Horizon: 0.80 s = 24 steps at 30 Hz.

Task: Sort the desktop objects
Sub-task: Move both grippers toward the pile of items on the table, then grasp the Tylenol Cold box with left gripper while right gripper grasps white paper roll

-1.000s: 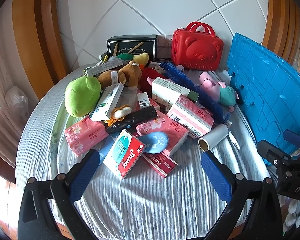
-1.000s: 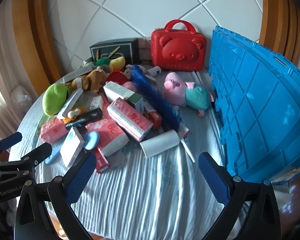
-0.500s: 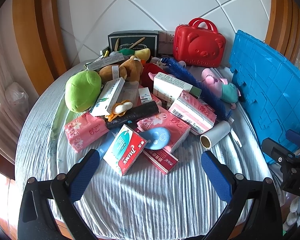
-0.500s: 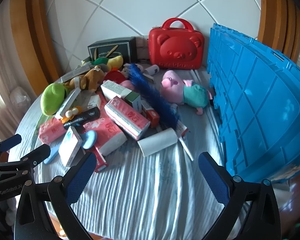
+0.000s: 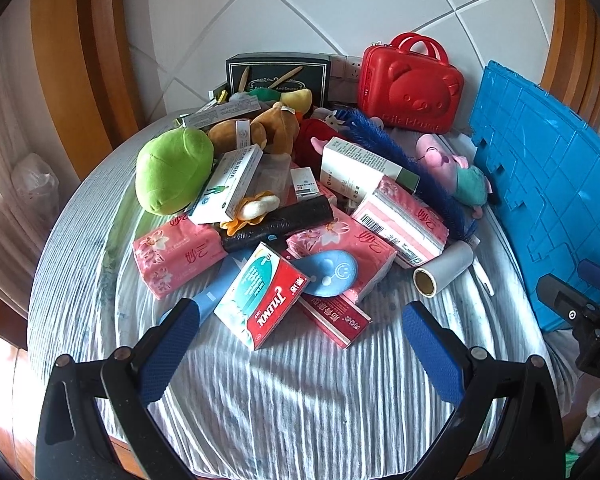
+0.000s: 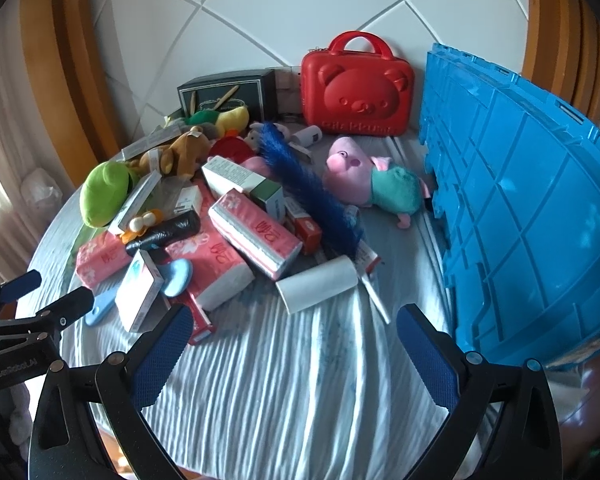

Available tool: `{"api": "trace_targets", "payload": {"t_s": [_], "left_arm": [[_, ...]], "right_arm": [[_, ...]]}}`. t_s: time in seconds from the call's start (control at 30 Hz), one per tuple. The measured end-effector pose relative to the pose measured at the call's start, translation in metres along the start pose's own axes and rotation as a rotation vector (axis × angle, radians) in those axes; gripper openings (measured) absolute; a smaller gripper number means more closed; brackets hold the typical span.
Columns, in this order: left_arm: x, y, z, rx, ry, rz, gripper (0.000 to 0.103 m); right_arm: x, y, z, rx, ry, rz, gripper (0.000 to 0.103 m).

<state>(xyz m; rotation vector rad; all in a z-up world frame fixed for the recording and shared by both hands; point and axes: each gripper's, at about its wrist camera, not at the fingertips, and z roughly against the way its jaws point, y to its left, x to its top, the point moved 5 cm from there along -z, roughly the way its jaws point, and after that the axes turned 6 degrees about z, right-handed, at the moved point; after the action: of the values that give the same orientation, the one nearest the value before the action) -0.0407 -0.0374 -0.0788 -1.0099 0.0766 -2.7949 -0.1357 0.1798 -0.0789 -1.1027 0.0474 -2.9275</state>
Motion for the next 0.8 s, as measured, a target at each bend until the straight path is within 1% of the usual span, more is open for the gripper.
{"api": "trace_targets", "payload": {"t_s": [0.1, 0.23, 0.37, 0.47, 0.5, 0.53, 0.67, 0.73, 0.8], "left_arm": [[-0.003, 0.018, -0.009, 0.023, 0.023, 0.009, 0.103], [-0.012, 0.063, -0.027, 0.098, 0.051, 0.033, 0.103], [-0.027, 0.111, -0.051, 0.163, 0.109, 0.039, 0.103], [-0.034, 0.132, -0.069, 0.187, 0.144, 0.023, 0.103], [-0.035, 0.133, -0.074, 0.188, 0.155, 0.012, 0.103], [-0.035, 0.131, -0.079, 0.173, 0.156, 0.000, 0.103], [-0.029, 0.101, -0.095, 0.081, 0.109, -0.073, 0.103], [-0.027, 0.083, -0.111, 0.049, 0.123, -0.119, 0.103], [-0.025, 0.071, -0.129, 0.033, 0.150, -0.156, 0.103]], "right_arm": [[0.000, -0.001, -0.005, 0.004, 0.011, 0.006, 0.103], [-0.005, -0.004, -0.018, 0.009, 0.044, 0.005, 0.103], [-0.011, -0.001, -0.042, 0.026, 0.095, 0.019, 0.103], [-0.016, 0.006, -0.061, 0.040, 0.136, 0.035, 0.103], [-0.017, 0.010, -0.069, 0.048, 0.151, 0.041, 0.103], [-0.017, 0.013, -0.077, 0.054, 0.169, 0.044, 0.103], [-0.020, 0.023, -0.098, 0.070, 0.209, 0.043, 0.103], [-0.021, 0.026, -0.105, 0.077, 0.226, 0.043, 0.103], [-0.022, 0.023, -0.108, 0.065, 0.239, 0.035, 0.103]]}}
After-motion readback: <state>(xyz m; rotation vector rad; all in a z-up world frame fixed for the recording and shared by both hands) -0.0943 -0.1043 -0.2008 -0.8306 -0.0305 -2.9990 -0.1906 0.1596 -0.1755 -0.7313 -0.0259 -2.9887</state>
